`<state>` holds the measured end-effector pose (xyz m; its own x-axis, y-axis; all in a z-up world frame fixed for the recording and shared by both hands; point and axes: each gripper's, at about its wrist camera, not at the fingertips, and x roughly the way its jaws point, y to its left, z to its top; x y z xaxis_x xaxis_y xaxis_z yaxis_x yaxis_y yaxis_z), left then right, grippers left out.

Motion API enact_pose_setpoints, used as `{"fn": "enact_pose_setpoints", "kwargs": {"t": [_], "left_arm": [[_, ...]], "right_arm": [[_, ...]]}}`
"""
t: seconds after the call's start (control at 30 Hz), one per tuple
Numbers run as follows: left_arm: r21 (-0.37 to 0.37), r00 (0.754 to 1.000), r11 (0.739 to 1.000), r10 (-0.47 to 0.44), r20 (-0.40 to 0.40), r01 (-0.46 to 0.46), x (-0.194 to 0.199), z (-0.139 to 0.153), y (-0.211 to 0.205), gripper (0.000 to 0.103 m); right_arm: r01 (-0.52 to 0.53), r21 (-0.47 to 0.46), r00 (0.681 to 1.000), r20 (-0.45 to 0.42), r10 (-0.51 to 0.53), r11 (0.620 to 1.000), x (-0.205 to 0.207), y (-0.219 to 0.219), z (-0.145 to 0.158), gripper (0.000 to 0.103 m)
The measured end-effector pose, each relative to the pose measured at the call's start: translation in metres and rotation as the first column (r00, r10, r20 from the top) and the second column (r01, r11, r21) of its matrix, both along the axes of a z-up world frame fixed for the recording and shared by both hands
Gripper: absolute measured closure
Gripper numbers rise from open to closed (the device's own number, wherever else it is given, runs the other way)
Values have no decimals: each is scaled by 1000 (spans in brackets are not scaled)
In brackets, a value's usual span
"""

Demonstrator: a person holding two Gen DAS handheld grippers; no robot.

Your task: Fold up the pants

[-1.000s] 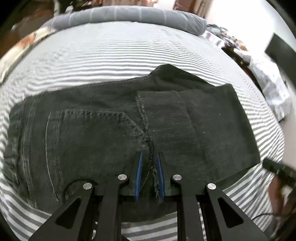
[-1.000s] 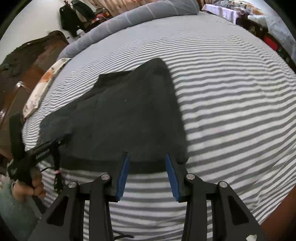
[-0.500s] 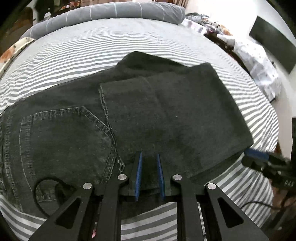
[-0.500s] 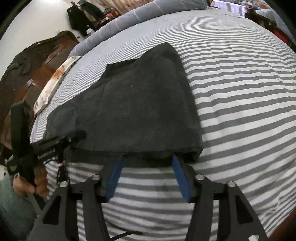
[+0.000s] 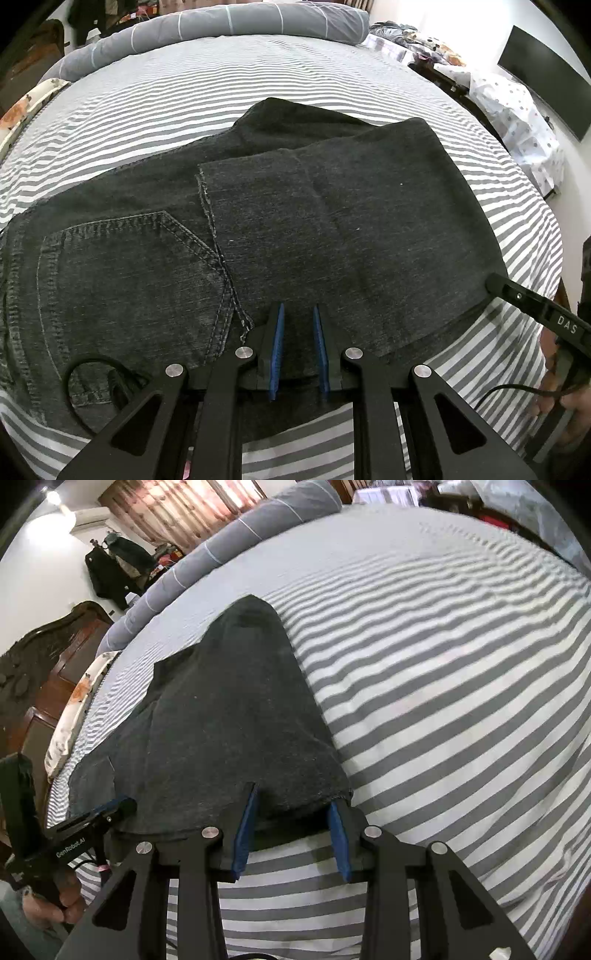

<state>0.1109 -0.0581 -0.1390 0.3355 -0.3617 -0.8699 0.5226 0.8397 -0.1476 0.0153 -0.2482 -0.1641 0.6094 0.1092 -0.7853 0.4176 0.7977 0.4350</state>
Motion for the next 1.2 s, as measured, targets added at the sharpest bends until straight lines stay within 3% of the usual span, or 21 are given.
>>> {"fn": "enact_pose_setpoints", "kwargs": {"t": [0.07, 0.17, 0.27, 0.37, 0.5, 0.73, 1.0, 1.03, 1.1, 1.2], "left_arm": [[2, 1000, 1000, 9, 2, -9, 0, 1, 0, 86], [4, 999, 999, 33, 10, -33, 1, 6, 3, 86], [-57, 996, 994, 94, -3, -94, 6, 16, 18, 86], [-119, 979, 972, 198, -55, -203, 17, 18, 42, 86], [-164, 956, 945, 266, -125, -284, 25, 15, 65, 86], [-170, 962, 958, 198, -190, -231, 15, 12, 57, 85], [-317, 908, 896, 183, -377, -312, -5, 13, 71, 85], [-328, 907, 894, 168, -387, -306, -9, 14, 68, 85], [-349, 906, 891, 137, -402, -289, -15, 16, 63, 85], [-375, 906, 892, 83, -415, -254, -22, 17, 50, 85]], "right_arm": [[-10, 25, 1000, -4, 10, 1000, 1, -2, 5, 65], [-36, 61, 999, -4, 36, 998, -2, -3, 16, 48], [-77, 91, 997, 34, 74, 993, 0, 1, 21, 38], [-84, 129, 996, 45, 78, 988, 7, 6, 12, 37], [-100, 227, 995, 52, 91, 969, 17, 17, -2, 37], [-139, 237, 989, 78, 123, 962, 32, 31, 0, 37], [-178, 303, 983, 95, 156, 936, 49, 50, -5, 37], [-190, 315, 981, 101, 166, 930, 52, 53, -6, 38], [-212, 327, 976, 116, 183, 921, 56, 56, -4, 61], [-231, 343, 972, 128, 198, 910, 60, 54, 1, 76]]}}
